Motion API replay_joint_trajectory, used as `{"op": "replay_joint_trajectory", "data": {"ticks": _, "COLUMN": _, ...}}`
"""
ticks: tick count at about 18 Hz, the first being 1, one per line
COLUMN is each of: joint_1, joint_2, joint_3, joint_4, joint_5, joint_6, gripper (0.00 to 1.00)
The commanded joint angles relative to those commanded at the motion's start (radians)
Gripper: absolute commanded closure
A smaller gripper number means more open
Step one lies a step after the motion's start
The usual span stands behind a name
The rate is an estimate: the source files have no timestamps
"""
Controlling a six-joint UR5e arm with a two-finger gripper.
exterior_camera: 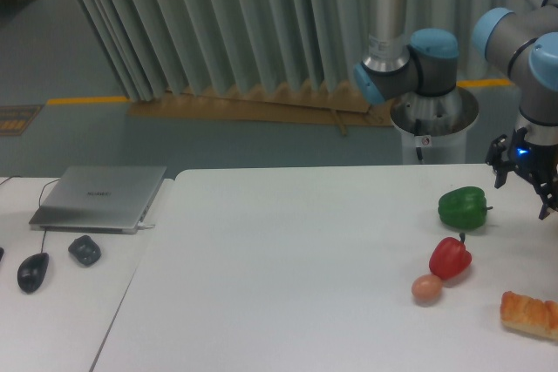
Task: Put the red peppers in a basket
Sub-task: 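Move the gripper over the green pepper and lower slightly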
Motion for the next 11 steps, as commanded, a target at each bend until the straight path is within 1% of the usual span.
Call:
{"op": "replay_joint_trajectory", "data": {"ticks": 2, "joint_1": -0.013, "joint_2": -0.002, "joint_3": -0.004, "joint_4": 0.003, "joint_5": 0.003, "joint_6": -0.006, "gripper": 0.00}}
{"op": "replay_joint_trajectory", "data": {"ticks": 7, "joint_1": -0.011, "joint_2": 0.000, "joint_3": -0.005, "joint_4": 0.001, "joint_5": 0.002, "joint_6": -0.028, "gripper": 0.00}}
{"op": "replay_joint_trajectory", "data": {"ticks": 11, "joint_1": -0.013, "joint_2": 0.006, "joint_3": -0.028, "joint_4": 0.001, "joint_5": 0.008, "joint_6": -0.048, "gripper": 0.00}}
